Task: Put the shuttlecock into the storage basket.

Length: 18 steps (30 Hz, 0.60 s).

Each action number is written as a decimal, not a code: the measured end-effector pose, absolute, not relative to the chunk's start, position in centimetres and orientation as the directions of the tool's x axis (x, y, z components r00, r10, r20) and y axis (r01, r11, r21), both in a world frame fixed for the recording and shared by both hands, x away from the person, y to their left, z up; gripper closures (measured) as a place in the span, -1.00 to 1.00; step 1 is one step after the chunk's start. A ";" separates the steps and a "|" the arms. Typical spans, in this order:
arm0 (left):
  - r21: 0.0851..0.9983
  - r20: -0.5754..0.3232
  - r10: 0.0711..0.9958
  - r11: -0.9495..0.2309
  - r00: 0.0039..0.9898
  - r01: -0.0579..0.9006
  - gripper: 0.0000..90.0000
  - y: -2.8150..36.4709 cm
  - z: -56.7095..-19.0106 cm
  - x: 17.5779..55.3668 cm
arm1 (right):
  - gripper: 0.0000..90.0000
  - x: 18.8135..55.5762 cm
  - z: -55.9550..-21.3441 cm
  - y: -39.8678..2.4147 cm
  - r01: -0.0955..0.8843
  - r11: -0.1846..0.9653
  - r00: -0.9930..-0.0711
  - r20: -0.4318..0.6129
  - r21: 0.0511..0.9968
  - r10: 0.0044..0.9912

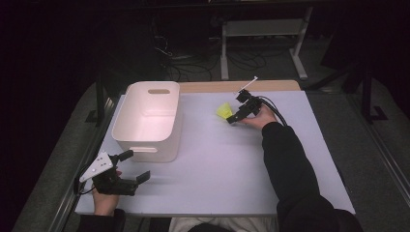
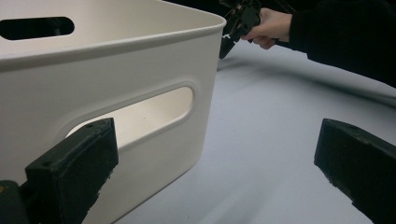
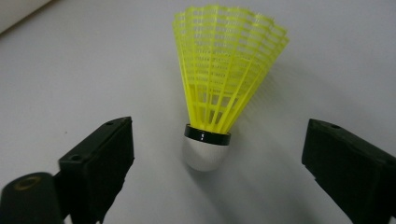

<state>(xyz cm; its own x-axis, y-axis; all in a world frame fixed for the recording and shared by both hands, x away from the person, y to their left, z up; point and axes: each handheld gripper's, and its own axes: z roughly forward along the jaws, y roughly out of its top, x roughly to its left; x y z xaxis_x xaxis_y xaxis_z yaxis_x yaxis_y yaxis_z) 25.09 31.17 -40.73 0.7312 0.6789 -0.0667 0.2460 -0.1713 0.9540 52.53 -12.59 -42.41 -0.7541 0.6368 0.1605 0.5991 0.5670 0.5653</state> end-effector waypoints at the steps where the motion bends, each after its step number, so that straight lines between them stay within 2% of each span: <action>1: 0.954 -0.066 0.679 -0.172 0.731 0.246 -1.00 31.2 -40.7 25.1 | -0.72 52.5 -42.5 -12.5 0.595 0.574 -0.757 0.154 0.563 0.635; 7: 0.954 -0.066 0.679 -0.172 0.731 0.246 -1.00 31.2 -40.7 25.1 | -0.59 52.7 -43.1 -12.2 0.605 0.577 -0.755 0.165 0.549 0.635; 12: 0.954 -0.066 0.679 -0.172 0.731 0.246 -1.00 31.2 -40.7 25.1 | -0.28 52.8 -43.6 -12.1 0.626 0.557 -0.742 0.196 0.546 0.641; 18: 0.954 -0.066 0.679 -0.173 0.731 0.246 -1.00 31.2 -40.7 25.1 | 0.01 52.8 -43.8 -11.9 0.614 0.555 -0.747 0.184 0.561 0.639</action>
